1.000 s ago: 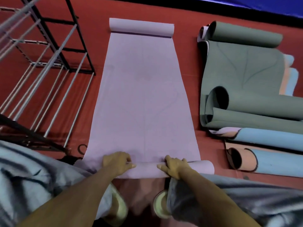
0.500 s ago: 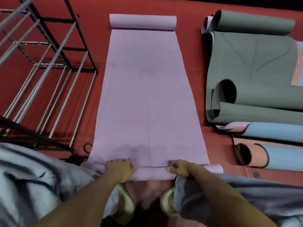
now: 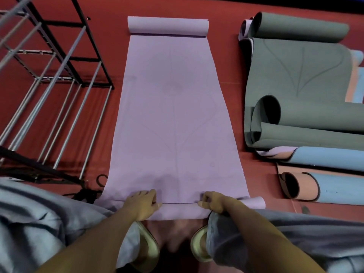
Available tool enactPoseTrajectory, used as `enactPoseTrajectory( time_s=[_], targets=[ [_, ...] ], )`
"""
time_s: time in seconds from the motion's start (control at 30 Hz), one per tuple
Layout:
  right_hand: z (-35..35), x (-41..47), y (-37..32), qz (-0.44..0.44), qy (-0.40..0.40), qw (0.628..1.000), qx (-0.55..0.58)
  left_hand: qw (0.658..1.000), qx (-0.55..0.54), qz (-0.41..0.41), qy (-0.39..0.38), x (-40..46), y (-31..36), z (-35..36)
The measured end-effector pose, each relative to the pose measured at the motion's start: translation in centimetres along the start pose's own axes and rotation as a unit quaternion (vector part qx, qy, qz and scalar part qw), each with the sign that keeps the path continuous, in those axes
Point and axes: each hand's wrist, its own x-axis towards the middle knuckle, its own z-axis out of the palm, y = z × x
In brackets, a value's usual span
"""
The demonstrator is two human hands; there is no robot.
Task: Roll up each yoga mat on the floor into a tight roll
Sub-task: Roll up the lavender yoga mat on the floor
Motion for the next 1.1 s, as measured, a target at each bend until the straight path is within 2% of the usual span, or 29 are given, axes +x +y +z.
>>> enactPoseTrajectory(
  time_s=[0.2, 0.33, 0.53, 0.67, 0.77, 0.97, 1.1],
  targets=[
    [0.3, 0.3, -0.5, 0.028, 0.057, 0.991, -0.116, 0.990, 0.121, 0.049, 0.046, -0.2, 0.1, 0.1],
    [0.2, 0.3, -0.8, 0.027, 0.065, 0.991, -0.112, 0.984, 0.165, 0.072, 0.004, -1.0, 0.4, -0.6],
    [-0.5, -0.4, -1.1, -0.022, 0.098, 0.988, -0.114, 0.992, 0.120, 0.030, -0.003, -0.6, 0.8, -1.7],
    [-1.8, -0.9, -0.8, -0.043, 0.060, 0.989, -0.127, 0.995, 0.103, 0.012, -0.012, 0.0, 0.4, -1.6],
    [-1.8, -0.5, -1.0, -0.040, 0.069, 0.983, -0.165, 0.994, 0.109, 0.011, -0.003, 0.1, 0.3, -1.5],
    [-2.0, 0.4, -0.9, -0.012, 0.078, 0.985, -0.157, 0.997, 0.076, 0.015, 0.010, 0.3, 0.1, -1.7],
    [-1.9, 0.8, -0.9, -0.004, 0.085, 0.984, -0.154, 0.993, 0.117, 0.016, 0.010, 0.5, 0.2, -1.5]
  ],
)
